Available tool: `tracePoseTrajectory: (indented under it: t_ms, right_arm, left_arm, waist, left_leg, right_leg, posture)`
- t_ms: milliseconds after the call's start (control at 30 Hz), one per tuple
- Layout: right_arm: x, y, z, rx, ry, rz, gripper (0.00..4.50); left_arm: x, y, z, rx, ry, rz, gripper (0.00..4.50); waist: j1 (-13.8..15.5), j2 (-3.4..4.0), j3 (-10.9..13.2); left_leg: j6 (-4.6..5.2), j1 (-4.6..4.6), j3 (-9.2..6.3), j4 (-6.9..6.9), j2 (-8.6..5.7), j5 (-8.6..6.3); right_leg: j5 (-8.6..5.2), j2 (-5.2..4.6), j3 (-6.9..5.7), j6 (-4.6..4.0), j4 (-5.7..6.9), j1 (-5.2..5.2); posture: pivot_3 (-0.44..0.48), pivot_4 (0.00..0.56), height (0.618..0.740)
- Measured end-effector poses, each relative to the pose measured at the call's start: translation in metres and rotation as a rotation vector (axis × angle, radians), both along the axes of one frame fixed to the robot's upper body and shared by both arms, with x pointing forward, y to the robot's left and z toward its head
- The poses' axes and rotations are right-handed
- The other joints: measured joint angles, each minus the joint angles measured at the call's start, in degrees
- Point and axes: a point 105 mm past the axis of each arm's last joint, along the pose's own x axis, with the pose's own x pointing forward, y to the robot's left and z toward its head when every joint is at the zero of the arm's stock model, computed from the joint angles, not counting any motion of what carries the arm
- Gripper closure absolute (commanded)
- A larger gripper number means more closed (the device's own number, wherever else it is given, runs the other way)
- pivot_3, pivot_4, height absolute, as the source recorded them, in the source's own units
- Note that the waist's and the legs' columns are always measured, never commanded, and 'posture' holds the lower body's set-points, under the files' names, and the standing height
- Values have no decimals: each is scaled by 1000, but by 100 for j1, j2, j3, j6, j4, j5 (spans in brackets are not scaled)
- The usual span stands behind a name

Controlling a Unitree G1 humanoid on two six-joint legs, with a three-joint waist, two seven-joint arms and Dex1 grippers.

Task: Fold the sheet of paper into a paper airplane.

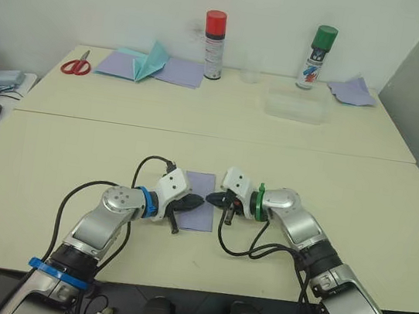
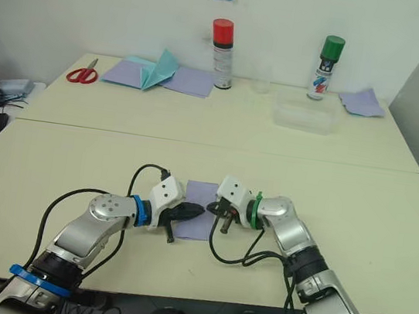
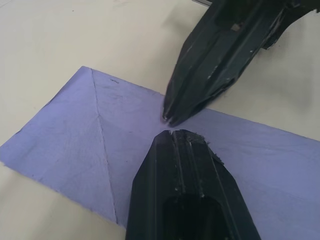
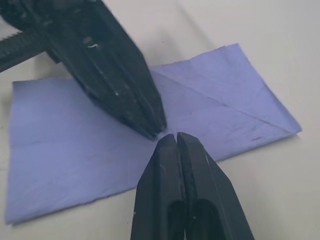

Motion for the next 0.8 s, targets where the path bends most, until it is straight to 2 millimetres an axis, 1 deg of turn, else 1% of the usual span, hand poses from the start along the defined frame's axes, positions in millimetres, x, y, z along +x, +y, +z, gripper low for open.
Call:
tracePoseTrajectory:
  t_ms: [300,467,700,800]
  right_arm:
    - [35,-6,8,31,-47,-176,4485]
    - [44,-8,8,35,-61,-216,4485]
    - [47,-7,7,53,-83,-239,4485]
    - [51,-10,15,115,-80,-280,4485]
  left_arm:
    - [-3,-1,1,5,2,-25,4500]
    - [-3,0,1,8,3,-29,4500]
    - [-2,0,2,18,-3,-30,4500]
    - [-2,0,2,18,-6,-36,4500]
  waist:
    - [2,0,0]
    - [-1,0,0]
    - [-17,1,0]
    - [-28,4,5]
  left_leg:
    - [0,-5,9,-10,-3,-1]
    - [0,-4,8,-15,-2,-1]
    - [0,-4,4,-15,-1,-1]
    - [0,-9,4,-15,-2,-1]
  right_leg:
    - [6,-1,2,9,-2,-1]
    - [5,-1,-3,9,-1,-1]
    - [3,-1,0,5,-1,-1]
    - [2,-1,0,4,-1,-3]
  posture:
    - [0,150,740]
    - [0,150,740]
    - [0,150,740]
    - [0,150,740]
